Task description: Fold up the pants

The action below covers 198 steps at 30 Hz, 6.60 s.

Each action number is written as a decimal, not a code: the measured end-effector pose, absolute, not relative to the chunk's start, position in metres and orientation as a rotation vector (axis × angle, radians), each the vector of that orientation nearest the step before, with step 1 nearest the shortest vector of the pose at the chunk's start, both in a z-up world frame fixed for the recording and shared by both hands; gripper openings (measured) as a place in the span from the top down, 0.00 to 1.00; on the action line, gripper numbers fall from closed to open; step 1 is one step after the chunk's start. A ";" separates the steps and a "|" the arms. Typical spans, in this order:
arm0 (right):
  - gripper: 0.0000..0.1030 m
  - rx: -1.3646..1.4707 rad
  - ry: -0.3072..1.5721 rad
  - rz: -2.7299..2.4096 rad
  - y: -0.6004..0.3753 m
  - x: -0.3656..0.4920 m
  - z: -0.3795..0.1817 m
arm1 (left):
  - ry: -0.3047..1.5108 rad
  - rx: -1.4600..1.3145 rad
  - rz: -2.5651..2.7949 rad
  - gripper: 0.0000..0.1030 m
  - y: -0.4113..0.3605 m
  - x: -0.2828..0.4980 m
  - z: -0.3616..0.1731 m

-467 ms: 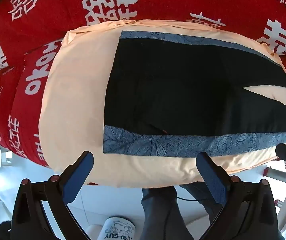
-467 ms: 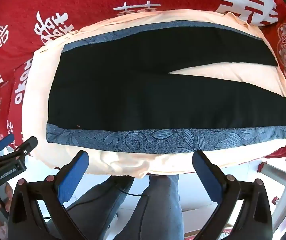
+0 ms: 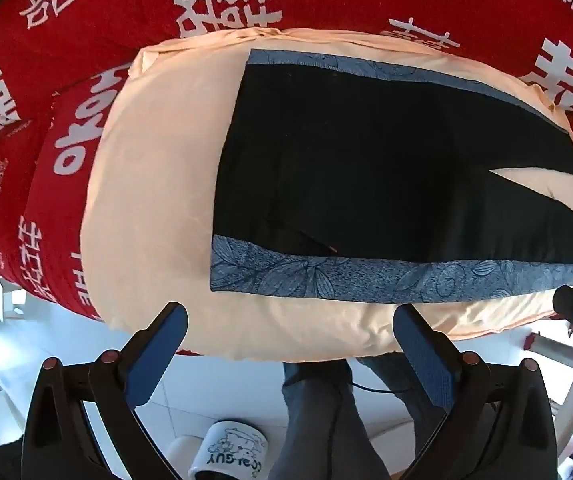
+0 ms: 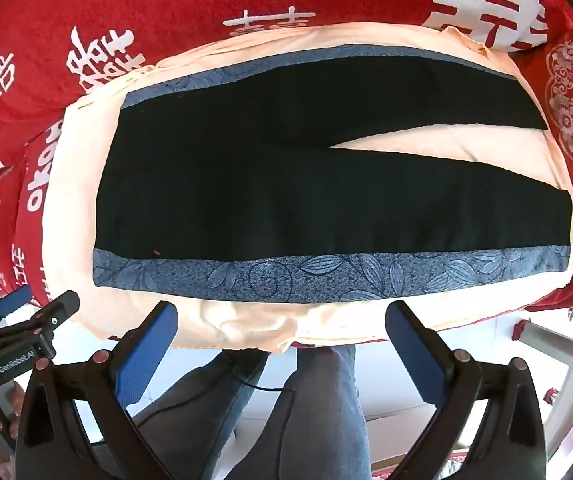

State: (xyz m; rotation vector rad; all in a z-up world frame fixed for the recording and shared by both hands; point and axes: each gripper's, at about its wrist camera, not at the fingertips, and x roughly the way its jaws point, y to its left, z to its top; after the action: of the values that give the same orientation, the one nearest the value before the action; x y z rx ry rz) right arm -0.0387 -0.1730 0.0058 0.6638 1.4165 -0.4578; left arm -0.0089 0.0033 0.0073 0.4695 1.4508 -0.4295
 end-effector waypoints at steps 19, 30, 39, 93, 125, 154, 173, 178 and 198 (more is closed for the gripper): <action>0.00 0.694 1.470 -0.502 -0.177 -0.042 0.002 | 1.418 0.538 -0.429 0.00 -0.006 -0.011 0.011; 0.00 0.693 1.475 -0.498 -0.178 -0.041 0.003 | 1.407 0.549 -0.427 0.00 -0.008 -0.012 0.012; 0.00 0.690 1.478 -0.496 -0.179 -0.039 0.003 | 1.405 0.557 -0.425 0.00 -0.009 -0.010 0.013; 0.00 0.684 1.489 -0.349 -0.216 -0.054 -0.024 | 1.452 0.392 -0.268 0.00 -0.020 -0.028 -0.006; 0.00 0.706 1.424 -0.222 -0.102 -0.013 -0.126 | 1.480 0.261 -0.344 0.00 0.045 -0.010 -0.116; 0.37 1.315 1.183 0.007 -0.108 -0.047 -0.191 | 1.544 -0.057 -0.486 0.00 0.097 0.006 -0.130; 0.86 1.367 1.036 0.092 -0.126 -0.030 -0.154 | 1.584 -0.376 -0.501 0.25 0.064 0.027 -0.149; 0.73 1.364 1.076 -0.090 -0.158 -0.094 -0.173 | 1.592 -0.277 -0.529 0.30 0.059 0.026 -0.147; 0.61 1.697 0.647 -0.446 -0.240 -0.222 -0.194 | 1.584 -0.101 -0.476 0.52 0.046 0.021 -0.144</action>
State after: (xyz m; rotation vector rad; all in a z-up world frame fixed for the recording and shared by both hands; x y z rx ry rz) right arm -0.2222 -0.2397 -0.1943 1.6973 0.6468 -0.4464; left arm 0.0207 0.0456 -0.1444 -0.1010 1.5840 -0.4765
